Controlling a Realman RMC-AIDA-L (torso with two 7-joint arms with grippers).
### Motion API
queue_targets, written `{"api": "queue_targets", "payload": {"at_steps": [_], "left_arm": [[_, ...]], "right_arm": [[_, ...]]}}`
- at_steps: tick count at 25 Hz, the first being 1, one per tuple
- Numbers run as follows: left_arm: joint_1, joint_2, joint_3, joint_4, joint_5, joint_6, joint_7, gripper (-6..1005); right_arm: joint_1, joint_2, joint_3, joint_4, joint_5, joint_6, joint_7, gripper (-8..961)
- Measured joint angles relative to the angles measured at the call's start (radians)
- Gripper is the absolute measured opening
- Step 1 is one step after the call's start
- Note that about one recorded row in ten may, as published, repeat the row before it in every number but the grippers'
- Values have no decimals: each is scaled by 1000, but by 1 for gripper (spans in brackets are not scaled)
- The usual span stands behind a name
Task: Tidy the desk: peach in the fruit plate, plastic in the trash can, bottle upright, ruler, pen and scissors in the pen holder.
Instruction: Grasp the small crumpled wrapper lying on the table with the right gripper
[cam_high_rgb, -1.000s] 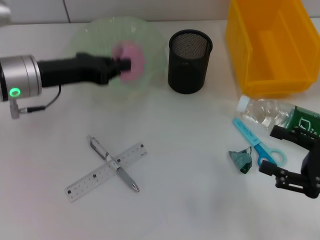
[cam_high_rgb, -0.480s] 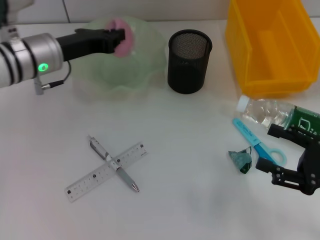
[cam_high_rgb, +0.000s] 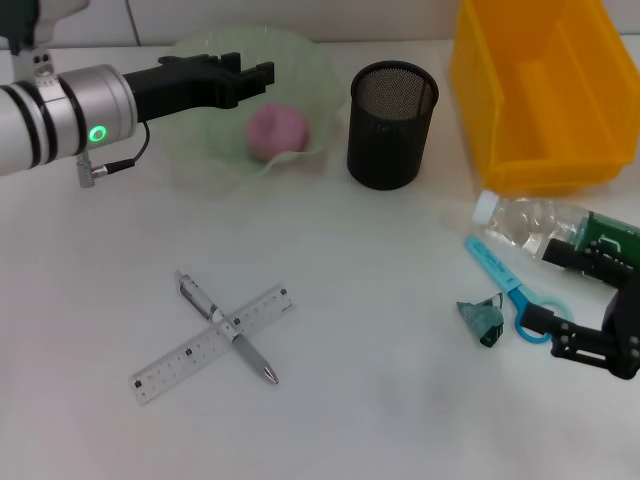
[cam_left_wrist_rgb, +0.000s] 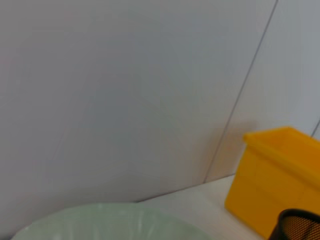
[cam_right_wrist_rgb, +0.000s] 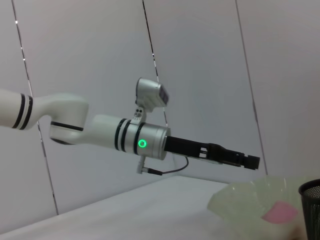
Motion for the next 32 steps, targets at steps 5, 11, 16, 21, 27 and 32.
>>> {"api": "queue_targets", "payload": {"at_steps": [5,11,16,21,27,32], "left_arm": [[71,7,-1,40,-132,161,73,575],[153,21,-2,57,-219,472,218,796],[171,44,12,38,-166,597,255,822],[182,36,12,36,-40,627,256,847],[183,18,5,35,3,621,258,847],[187,17,4,31,4,622,255,848]], "right_arm": [[-4,-13,18,-54,8,-13,94,847],[4,-19,16,-263,5,-28,334,847],[22,-20,-39,-508,-32,-35,582,847],[52,-22,-175,-819,-114,-50,842,847],[190,-52,-390,-948,-387,-47,1085,847],[310,-41,-487,-926,-575,-31,1134,847]]}}
